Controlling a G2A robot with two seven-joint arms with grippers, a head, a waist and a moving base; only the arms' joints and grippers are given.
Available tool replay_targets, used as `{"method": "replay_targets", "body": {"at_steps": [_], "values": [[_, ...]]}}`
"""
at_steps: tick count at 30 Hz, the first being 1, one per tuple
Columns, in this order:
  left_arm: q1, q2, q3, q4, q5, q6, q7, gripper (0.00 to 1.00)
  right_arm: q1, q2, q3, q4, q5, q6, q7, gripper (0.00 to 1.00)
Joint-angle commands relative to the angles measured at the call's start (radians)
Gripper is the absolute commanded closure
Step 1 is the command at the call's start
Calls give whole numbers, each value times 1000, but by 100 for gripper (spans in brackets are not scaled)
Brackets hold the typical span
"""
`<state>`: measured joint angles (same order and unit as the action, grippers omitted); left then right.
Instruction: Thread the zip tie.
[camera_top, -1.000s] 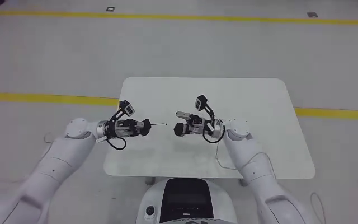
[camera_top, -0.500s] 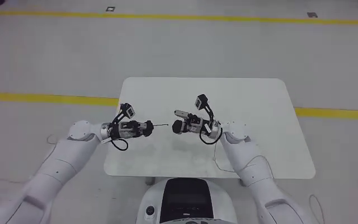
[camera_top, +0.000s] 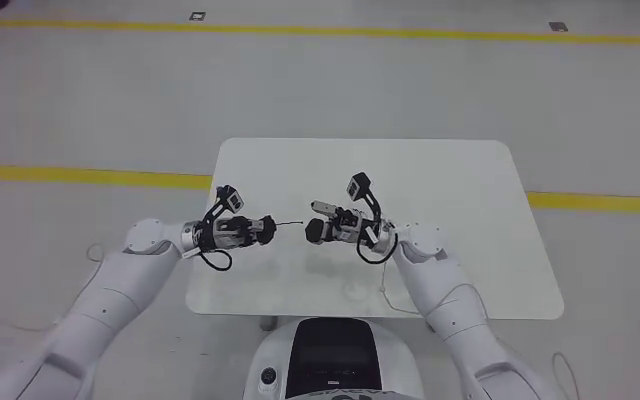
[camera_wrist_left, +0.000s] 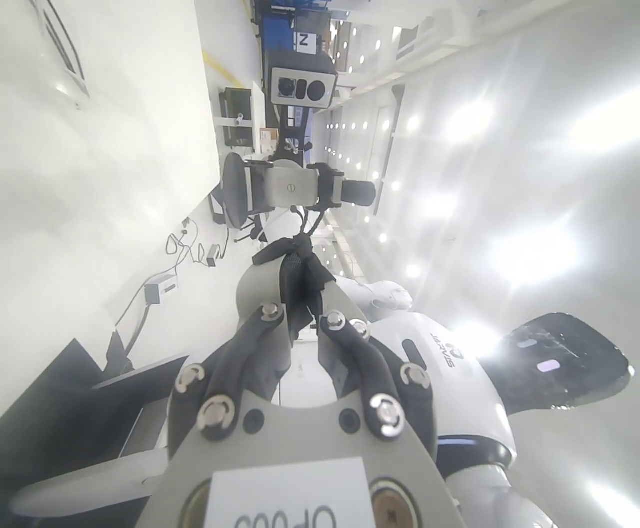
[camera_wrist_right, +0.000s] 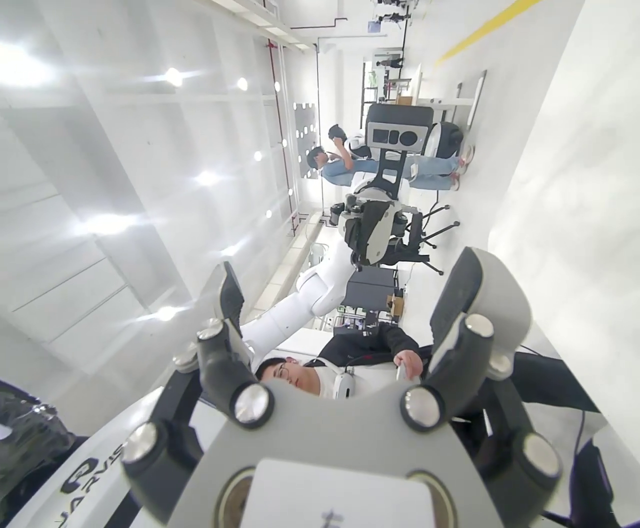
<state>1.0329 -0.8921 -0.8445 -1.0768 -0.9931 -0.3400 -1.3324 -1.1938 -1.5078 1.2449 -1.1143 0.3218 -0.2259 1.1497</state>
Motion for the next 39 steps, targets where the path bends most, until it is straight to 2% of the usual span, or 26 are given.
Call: {"method": "replay_targets", "body": {"at_steps": [1,3,5,9,15,21,29,35,39], "values": [[-2,-3,-2,15,3,0,-11,100,2,2,-2,11,14,0,8,25],[-4,-9,-3,28,9,0,-14,100,5,5,-6,22,19,-5,7,47],[-5,-13,-5,35,9,0,-24,100,7,7,-11,29,22,-8,4,55],[-5,-19,-10,48,9,0,-34,100,13,11,-25,40,28,-12,1,65],[-5,-19,-10,48,9,0,-34,100,25,14,-49,56,41,-15,0,73],[-5,-19,-10,48,9,0,-34,100,38,17,-71,73,54,-17,0,75],[-5,-19,-10,48,9,0,-34,100,50,22,-91,87,72,-24,0,91],[-5,-19,-10,48,9,0,-34,100,55,27,-107,87,77,-22,0,91],[-5,-19,-10,48,9,0,-34,100,56,30,-115,87,83,-22,1,86]]}}
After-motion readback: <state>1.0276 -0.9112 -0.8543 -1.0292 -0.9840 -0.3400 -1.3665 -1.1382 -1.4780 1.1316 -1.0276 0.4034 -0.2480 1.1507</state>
